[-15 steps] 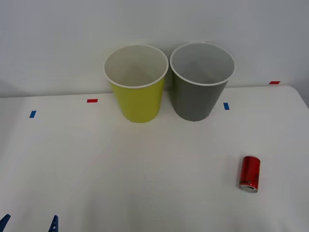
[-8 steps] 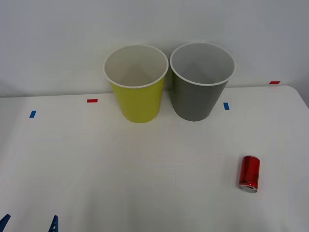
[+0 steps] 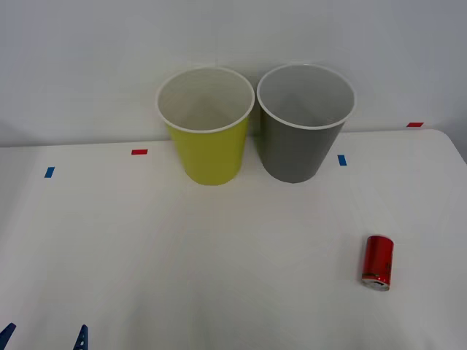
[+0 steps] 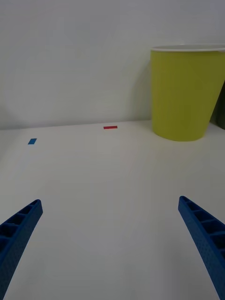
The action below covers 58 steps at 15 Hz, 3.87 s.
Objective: Put cans in the gray bin and PET bottles in the light green bin.
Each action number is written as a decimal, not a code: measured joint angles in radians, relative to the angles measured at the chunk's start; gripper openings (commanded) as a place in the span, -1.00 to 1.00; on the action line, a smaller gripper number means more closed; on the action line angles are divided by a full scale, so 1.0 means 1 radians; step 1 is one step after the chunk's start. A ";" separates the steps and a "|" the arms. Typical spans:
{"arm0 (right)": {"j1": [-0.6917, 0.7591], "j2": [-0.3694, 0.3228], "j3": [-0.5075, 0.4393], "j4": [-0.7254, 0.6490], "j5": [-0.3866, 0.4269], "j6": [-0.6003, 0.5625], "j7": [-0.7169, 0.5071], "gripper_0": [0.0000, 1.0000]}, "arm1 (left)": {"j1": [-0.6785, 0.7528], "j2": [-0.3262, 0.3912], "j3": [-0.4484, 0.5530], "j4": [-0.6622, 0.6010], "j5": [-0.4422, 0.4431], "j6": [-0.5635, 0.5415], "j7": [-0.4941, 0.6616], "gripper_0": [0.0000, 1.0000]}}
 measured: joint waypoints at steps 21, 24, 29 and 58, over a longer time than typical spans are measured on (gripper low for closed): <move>-0.127 -0.149 0.071 -0.439 -0.177 0.846 0.018 1.00 | 0.000 0.000 0.000 0.000 0.000 0.000 0.000 1.00; -0.175 -0.159 0.078 -0.541 -0.247 1.069 0.000 1.00 | 0.000 0.000 0.000 0.000 0.000 0.000 0.000 1.00; -0.267 -0.156 0.058 -0.607 -0.287 1.288 -0.023 1.00 | 0.000 0.000 0.000 0.000 0.000 0.000 0.000 1.00; -1.023 0.018 -0.251 -0.419 -0.613 2.211 0.325 1.00 | 0.000 0.000 0.000 0.000 0.000 0.000 0.000 1.00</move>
